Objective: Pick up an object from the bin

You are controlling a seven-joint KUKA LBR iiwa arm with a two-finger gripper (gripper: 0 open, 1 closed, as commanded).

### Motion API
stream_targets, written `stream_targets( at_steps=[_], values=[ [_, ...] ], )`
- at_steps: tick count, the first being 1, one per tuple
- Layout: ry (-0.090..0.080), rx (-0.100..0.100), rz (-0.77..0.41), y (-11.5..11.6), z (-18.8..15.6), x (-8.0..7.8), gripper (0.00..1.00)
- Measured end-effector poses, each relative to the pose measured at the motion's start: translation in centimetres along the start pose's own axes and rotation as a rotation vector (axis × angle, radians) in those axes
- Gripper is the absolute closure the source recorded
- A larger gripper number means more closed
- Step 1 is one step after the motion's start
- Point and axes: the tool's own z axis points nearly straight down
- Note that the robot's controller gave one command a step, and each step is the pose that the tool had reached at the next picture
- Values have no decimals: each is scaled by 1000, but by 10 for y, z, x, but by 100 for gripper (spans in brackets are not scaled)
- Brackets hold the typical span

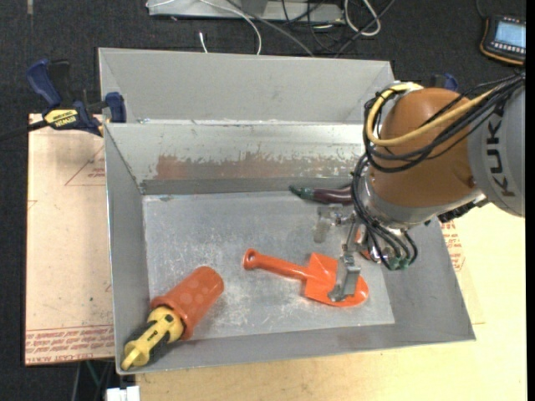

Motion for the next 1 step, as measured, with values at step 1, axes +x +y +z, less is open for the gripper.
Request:
stream_targets(
  at_steps=[1],
  values=[
    [-8, 0, 1, 0, -4, -2, 0]
  ],
)
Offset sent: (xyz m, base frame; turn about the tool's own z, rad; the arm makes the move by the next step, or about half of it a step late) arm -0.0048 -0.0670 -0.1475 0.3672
